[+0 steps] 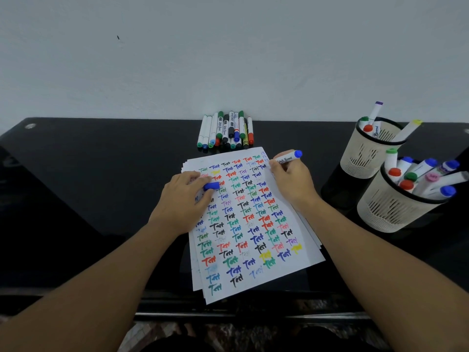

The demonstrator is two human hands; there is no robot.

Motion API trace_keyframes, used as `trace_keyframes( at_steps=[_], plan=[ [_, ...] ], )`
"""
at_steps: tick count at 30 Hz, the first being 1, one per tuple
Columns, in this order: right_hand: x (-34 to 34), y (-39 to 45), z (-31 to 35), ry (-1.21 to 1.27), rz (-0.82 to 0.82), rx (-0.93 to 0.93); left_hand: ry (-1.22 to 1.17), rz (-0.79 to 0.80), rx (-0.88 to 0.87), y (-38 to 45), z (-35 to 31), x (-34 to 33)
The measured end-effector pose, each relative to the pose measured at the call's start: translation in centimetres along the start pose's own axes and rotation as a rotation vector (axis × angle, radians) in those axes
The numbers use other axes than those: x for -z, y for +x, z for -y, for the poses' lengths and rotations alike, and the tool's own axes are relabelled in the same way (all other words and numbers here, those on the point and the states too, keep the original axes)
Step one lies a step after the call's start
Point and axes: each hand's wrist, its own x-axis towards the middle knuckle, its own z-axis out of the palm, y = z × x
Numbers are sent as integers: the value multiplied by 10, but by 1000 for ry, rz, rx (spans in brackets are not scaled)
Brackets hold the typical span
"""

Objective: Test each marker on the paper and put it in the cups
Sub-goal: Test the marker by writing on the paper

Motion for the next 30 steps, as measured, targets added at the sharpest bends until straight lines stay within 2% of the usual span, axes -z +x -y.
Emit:
trace_keyframes(
  at_steps=[4, 7, 10, 13, 15, 19, 21, 24, 28, 30],
  plan=[
    [0, -1, 0, -27, -20, 12, -1, -3, 1, 0, 0, 0],
    [1, -3, -1, 72, -72, 89, -12, -22, -15, -1, 0, 0],
    [3, -6, 0, 158, -44, 158, -21, -64, -47, -1, 0, 0],
    [3, -9, -1, 52, -14, 231, 33, -133, -60, -3, 0, 0],
    [5, -13, 3, -62, 70, 293, 50, -164, -69, -5, 0, 0],
    [7, -25, 20, -71, 357, 320, 14, -157, -79, -5, 2, -1],
    [6, -31, 26, -76, 383, 383, -8, -154, -79, -5, 2, -1],
    [4, -35, 35, -46, 338, 413, -22, -157, -79, -7, 1, -1],
    [5, -37, 38, -352, 433, 509, -21, -149, -61, -7, 1, 0],
    [6, -38, 38, -492, 455, 491, -25, -145, -58, -6, 0, 0]
  ],
)
